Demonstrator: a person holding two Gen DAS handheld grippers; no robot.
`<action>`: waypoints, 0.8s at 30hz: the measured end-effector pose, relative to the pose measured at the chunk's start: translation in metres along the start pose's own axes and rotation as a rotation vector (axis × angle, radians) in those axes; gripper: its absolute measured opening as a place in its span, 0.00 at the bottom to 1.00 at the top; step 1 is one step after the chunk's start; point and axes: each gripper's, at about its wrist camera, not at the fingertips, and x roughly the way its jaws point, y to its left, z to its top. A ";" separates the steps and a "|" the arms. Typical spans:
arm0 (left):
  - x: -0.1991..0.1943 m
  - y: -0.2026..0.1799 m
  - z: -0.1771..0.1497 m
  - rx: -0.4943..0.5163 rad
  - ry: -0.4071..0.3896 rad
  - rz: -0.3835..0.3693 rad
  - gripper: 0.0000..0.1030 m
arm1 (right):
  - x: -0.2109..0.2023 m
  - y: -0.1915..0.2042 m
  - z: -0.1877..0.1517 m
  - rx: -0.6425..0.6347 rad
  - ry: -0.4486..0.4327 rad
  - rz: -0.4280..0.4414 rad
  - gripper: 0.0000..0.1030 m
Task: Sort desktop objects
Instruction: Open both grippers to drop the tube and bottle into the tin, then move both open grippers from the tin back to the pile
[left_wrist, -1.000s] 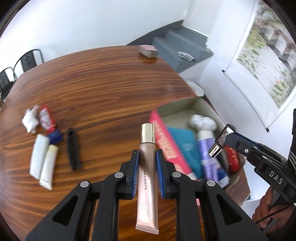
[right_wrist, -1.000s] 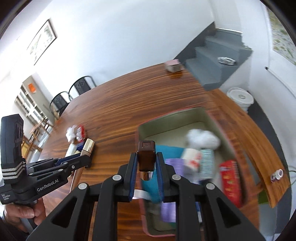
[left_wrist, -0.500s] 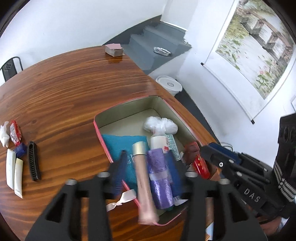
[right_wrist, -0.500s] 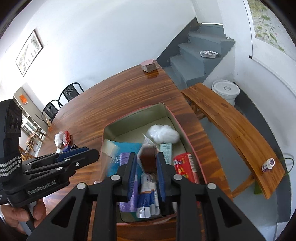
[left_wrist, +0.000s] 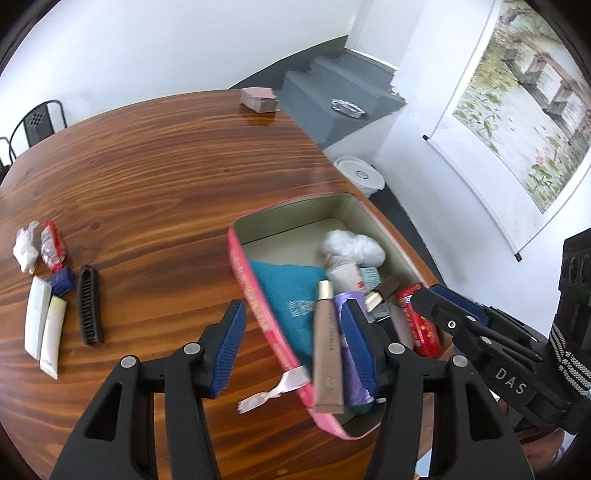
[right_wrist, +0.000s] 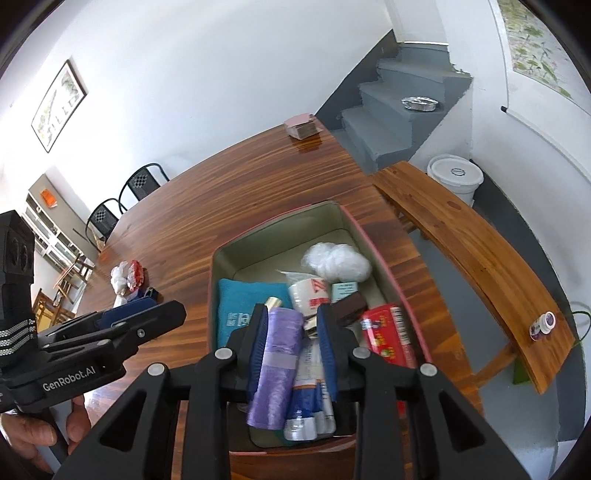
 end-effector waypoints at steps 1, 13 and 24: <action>-0.001 0.005 -0.001 -0.009 0.002 0.007 0.56 | 0.001 0.004 0.000 -0.005 0.001 0.003 0.39; -0.024 0.082 -0.017 -0.136 0.004 0.092 0.56 | 0.027 0.068 -0.006 -0.095 0.050 0.070 0.42; -0.050 0.175 -0.037 -0.261 0.008 0.194 0.56 | 0.054 0.136 -0.015 -0.183 0.091 0.130 0.61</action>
